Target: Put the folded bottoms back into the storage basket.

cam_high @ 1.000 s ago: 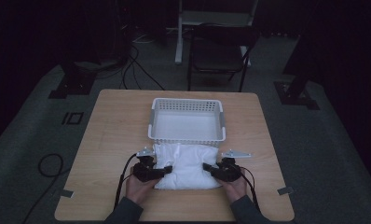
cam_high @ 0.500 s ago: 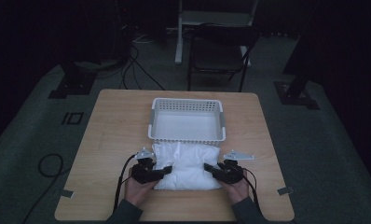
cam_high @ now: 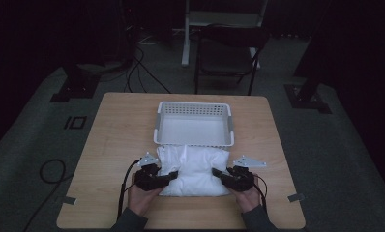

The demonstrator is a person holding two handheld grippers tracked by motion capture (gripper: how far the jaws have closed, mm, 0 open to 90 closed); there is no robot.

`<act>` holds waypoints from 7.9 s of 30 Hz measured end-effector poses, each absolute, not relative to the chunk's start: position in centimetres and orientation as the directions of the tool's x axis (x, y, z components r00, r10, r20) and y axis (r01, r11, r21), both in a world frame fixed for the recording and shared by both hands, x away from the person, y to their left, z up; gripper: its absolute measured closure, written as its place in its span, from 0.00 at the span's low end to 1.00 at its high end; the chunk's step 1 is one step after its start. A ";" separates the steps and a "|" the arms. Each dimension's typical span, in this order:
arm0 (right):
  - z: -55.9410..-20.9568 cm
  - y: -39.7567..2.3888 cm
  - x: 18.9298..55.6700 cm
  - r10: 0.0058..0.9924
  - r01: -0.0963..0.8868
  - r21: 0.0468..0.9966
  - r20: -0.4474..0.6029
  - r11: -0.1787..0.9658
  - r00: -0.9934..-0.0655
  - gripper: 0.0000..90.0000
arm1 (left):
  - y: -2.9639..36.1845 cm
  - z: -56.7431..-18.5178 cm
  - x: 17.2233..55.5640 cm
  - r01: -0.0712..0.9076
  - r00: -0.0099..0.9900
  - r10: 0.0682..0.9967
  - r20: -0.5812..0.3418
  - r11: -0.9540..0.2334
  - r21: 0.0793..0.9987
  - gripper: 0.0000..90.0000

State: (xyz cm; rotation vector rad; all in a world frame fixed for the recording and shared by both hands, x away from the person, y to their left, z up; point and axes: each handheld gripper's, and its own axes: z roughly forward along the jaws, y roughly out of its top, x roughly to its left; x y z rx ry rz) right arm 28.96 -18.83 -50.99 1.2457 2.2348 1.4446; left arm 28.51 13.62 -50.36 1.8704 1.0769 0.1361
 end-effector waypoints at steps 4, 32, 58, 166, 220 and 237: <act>-50.6 -18.8 28.8 0.733 0.527 0.833 0.249 0.171 -0.633 0.76 | 13.7 -49.8 28.3 0.608 0.610 0.725 -0.319 -0.171 0.775 0.58; -47.5 -18.9 27.9 0.724 0.460 0.875 0.217 0.153 -0.655 0.76 | 14.1 -46.4 27.2 0.547 0.637 0.714 -0.292 -0.152 0.823 0.60; -43.4 -18.1 29.0 0.715 0.385 0.912 0.172 0.145 -0.678 0.76 | 14.9 -43.0 27.8 0.487 0.637 0.725 -0.263 -0.114 0.866 0.60; -39.0 -16.3 40.9 0.830 0.368 0.928 0.162 0.055 -0.534 0.76 | 14.1 -39.4 40.8 0.482 0.552 0.786 -0.279 -0.028 0.876 0.61; -42.6 -16.6 44.0 0.856 0.458 0.888 0.200 0.048 -0.476 0.76 | 13.1 -42.9 44.4 0.560 0.500 0.805 -0.319 -0.020 0.828 0.61; -43.7 -16.6 44.6 0.863 0.490 0.871 0.211 0.047 -0.459 0.76 | 12.7 -43.9 45.0 0.588 0.481 0.815 -0.323 -0.026 0.808 0.61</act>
